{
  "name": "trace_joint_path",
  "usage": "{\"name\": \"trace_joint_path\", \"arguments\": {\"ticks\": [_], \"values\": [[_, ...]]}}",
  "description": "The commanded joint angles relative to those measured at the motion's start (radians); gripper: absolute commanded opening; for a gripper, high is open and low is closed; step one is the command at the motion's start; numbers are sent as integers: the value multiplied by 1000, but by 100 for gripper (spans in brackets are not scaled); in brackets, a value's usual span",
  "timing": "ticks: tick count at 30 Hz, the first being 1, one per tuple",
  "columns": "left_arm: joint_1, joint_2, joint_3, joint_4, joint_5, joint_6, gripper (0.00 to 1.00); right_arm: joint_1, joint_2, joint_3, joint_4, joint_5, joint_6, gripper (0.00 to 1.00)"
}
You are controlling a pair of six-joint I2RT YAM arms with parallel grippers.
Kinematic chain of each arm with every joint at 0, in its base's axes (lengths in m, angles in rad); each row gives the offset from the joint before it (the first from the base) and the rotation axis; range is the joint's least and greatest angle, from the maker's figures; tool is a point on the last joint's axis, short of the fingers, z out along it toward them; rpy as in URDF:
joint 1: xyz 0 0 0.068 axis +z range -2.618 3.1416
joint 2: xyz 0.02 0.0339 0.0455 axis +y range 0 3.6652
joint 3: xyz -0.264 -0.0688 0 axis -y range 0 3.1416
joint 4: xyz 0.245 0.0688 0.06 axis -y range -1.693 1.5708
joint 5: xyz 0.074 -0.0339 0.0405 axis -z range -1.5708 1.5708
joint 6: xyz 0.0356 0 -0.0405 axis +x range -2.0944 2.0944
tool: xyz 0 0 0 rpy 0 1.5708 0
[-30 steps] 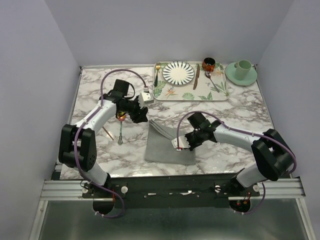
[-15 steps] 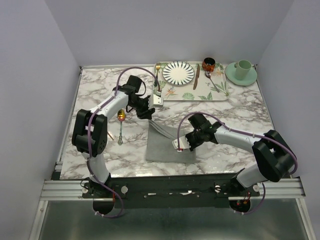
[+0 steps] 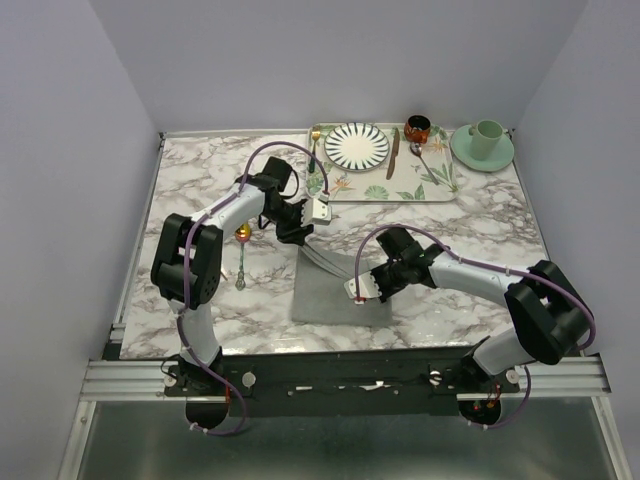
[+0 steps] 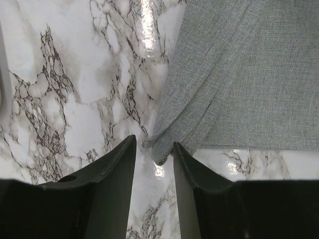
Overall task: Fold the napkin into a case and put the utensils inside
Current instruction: Pick up the lower triangle-folded napkin from the center of the board.
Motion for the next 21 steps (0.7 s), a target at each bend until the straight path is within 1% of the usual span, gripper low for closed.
{"name": "trace_joint_path", "arguments": {"ticks": [1, 12, 21], "values": [[-4, 19, 26, 2, -24, 23, 46, -3, 15, -41, -47, 51, -5, 1], [-5, 17, 80, -2, 19, -18, 47, -2, 15, -43, -47, 48, -5, 1], [-10, 45, 55, -22, -12, 23, 47, -2, 13, -43, -47, 46, -4, 1]]}}
